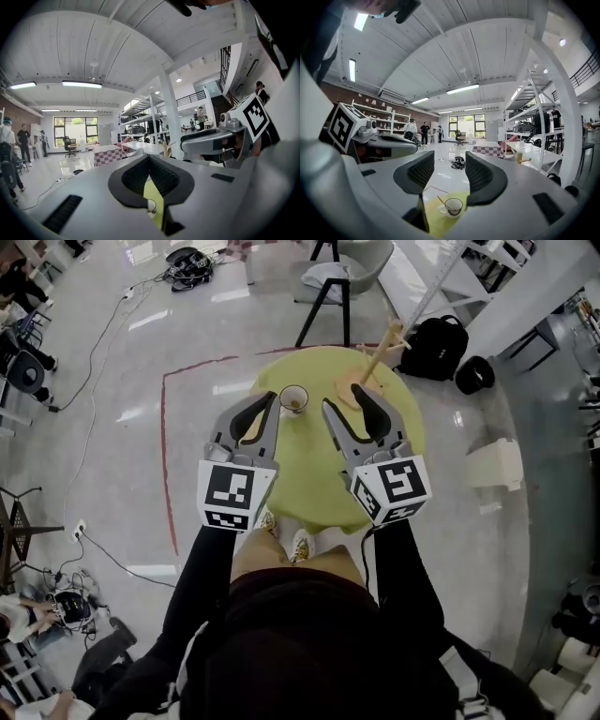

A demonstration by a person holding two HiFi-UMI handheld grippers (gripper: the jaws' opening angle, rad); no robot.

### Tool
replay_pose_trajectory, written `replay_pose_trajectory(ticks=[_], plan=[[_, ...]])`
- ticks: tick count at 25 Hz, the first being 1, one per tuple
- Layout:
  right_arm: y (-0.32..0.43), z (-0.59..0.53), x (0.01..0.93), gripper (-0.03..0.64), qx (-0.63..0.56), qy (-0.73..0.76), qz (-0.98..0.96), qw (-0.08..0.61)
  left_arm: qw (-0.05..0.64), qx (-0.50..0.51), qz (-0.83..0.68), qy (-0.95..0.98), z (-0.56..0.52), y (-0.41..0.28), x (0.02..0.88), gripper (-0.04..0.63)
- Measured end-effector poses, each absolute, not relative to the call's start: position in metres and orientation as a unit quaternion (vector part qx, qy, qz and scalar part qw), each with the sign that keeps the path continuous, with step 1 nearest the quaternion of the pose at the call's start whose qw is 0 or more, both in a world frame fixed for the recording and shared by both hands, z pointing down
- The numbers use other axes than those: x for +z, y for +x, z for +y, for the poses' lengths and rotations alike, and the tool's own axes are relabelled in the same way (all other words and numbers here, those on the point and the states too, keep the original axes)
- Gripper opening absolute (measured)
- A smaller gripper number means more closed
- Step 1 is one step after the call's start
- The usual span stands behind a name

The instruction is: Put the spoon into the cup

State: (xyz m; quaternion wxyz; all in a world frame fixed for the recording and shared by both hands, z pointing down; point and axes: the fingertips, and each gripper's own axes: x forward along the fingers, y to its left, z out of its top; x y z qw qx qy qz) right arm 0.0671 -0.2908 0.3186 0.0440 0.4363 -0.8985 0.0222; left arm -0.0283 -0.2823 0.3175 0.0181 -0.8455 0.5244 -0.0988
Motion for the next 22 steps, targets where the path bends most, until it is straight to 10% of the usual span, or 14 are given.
replay_pose_trajectory(ticks=[22], plan=[[0.097, -0.255, 0.303, 0.213, -0.008, 0.429, -0.903, 0.028, 0.05, -0.115, 0.532, -0.838, -0.243, 0.003, 0.304, 0.017]])
